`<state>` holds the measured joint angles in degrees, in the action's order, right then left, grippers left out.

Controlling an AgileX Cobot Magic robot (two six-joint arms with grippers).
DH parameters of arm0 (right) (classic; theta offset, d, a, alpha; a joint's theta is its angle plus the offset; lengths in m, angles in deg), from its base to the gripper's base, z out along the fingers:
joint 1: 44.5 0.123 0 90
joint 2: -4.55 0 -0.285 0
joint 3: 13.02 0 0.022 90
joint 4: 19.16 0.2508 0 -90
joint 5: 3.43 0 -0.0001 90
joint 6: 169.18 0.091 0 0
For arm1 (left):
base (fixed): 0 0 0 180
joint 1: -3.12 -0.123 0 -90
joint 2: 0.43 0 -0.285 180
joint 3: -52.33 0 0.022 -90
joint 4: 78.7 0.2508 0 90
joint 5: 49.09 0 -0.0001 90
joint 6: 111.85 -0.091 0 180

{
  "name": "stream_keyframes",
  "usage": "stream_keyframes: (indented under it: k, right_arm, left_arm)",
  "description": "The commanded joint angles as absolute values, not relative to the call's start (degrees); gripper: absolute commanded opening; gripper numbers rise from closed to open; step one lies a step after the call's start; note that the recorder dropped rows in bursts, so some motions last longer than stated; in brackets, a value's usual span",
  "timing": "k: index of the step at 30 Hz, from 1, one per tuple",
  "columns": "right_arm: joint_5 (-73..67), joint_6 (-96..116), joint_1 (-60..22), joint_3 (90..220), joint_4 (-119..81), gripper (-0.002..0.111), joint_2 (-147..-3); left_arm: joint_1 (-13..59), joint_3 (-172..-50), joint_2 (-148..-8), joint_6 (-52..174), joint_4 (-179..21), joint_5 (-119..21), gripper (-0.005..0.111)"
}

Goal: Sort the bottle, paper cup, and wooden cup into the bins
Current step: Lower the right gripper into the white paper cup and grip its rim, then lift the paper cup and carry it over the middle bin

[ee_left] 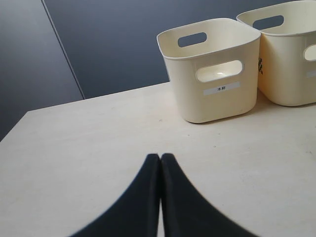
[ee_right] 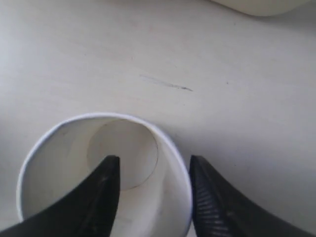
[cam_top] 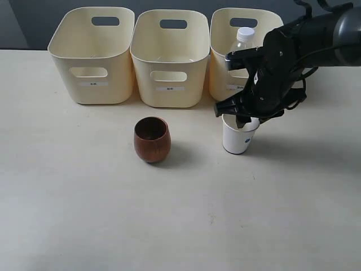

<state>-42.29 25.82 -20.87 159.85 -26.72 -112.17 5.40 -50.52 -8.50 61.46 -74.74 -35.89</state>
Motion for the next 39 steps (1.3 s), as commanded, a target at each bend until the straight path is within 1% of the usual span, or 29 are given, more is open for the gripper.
stream_keyframes:
  k: [1, 3, 5, 7, 8, 15, 23, 29, 33, 39]
  right_arm:
    - [-41.4, 26.2, -21.1, 159.7, -27.8, 0.041, -112.3]
    - [-41.4, 26.2, -21.1, 159.7, -27.8, 0.033, -112.3]
    - [-41.0, 26.2, -21.1, 159.7, -27.9, 0.017, -112.3]
    - [-40.6, 26.2, -21.1, 159.7, -27.9, -0.001, -112.3]
    - [-40.2, 26.4, -21.1, 159.7, -27.9, 0.0, -112.3]
    - [-36.8, 26.5, -21.1, 159.7, -26.5, 0.0, -111.5]
    - [-32.0, 26.3, -21.1, 159.8, -22.2, 0.0, -104.2]
    - [-24.2, 25.8, -21.1, 159.8, -15.7, 0.0, -98.7]
    - [-19.7, 25.8, -21.1, 159.9, -12.2, 0.0, -97.8]
    - [-17.2, 25.8, -21.1, 162.0, -10.6, 0.0, -97.7]
  left_arm:
    - [5.6, -50.4, -8.2, 61.6, -74.7, -36.2, 0.0]
    - [5.6, -50.4, -8.2, 61.6, -74.7, -36.2, 0.0]
    - [5.6, -50.4, -8.2, 61.6, -74.7, -36.2, 0.0]
    - [5.6, -50.4, -8.2, 61.6, -74.7, -36.2, 0.0]
    - [5.6, -50.4, -8.2, 61.6, -74.7, -36.2, 0.0]
    - [5.6, -50.4, -8.2, 61.6, -74.7, -36.2, 0.0]
    - [5.6, -50.4, -8.2, 61.6, -74.7, -36.2, 0.0]
    - [5.6, -50.4, -8.2, 61.6, -74.7, -36.2, 0.0]
    - [5.6, -50.4, -8.2, 61.6, -74.7, -36.2, 0.0]
    - [5.6, -50.4, -8.2, 61.6, -74.7, -36.2, 0.0]
